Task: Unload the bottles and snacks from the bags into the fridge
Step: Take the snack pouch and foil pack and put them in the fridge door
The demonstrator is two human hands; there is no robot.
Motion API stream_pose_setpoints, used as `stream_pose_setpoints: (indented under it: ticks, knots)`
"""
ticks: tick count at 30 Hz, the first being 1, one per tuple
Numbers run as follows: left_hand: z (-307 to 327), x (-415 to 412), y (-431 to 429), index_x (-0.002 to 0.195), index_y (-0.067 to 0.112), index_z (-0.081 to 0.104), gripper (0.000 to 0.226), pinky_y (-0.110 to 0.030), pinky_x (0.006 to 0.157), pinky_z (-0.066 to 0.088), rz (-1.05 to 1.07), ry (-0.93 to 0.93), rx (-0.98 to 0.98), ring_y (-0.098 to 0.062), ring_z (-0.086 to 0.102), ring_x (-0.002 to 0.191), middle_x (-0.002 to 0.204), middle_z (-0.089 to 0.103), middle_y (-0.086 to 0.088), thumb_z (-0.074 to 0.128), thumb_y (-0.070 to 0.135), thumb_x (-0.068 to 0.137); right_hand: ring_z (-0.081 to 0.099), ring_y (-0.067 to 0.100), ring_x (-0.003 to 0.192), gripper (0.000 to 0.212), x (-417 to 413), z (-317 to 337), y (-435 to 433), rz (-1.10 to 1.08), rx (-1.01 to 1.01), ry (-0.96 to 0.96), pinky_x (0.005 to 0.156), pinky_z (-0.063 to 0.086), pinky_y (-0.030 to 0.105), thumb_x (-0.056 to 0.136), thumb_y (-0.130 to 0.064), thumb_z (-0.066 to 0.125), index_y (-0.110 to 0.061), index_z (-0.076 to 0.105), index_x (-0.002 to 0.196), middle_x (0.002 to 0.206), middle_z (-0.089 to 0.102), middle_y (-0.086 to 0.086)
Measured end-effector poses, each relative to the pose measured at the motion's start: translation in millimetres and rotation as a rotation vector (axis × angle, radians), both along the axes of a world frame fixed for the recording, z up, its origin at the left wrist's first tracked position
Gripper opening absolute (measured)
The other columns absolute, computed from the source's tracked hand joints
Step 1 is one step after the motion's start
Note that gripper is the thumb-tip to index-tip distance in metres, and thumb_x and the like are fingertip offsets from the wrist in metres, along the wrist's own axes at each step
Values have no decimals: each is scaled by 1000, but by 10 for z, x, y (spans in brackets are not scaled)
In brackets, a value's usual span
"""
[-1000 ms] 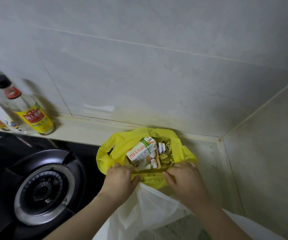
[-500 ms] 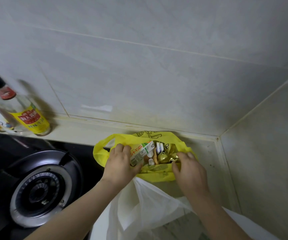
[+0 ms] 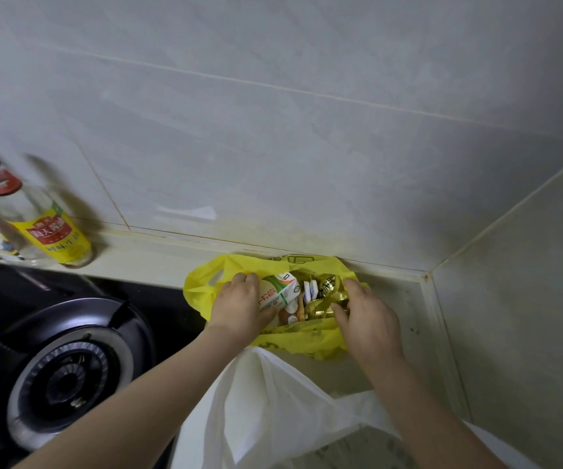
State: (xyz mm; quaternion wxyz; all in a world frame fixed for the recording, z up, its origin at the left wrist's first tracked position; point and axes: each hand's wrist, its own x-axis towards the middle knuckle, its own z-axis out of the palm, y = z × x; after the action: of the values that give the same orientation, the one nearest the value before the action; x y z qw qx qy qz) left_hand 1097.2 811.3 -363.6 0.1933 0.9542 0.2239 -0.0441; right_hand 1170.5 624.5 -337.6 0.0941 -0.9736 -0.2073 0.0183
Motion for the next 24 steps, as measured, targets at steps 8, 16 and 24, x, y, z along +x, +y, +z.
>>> stream_pose_setpoints:
  ticks: [8,16,24]
  knots:
    - [-75,101,28,117,10,46,59,-35,82,44,41,109,-92,-28,52,106,119,48,-10,64,53,80,60,20,82,17,65,43,53,0,-82,60,63,43,27,93,-28,52,-22,67,88,94,62,-1]
    - [-61,33,75,114,5,49,58,-31,82,42,141,-24,-262,-27,52,100,120,40,-11,76,38,75,53,21,59,23,-49,186,43,-61,193,-76,50,29,27,88,-21,62,-17,63,66,75,52,-4]
    - [344,-242,16,85,11,49,41,-13,53,37,263,-382,-532,-9,46,66,79,50,3,83,23,66,58,17,61,8,-212,557,82,-110,627,-139,58,50,36,85,-16,68,-18,72,78,72,56,-7]
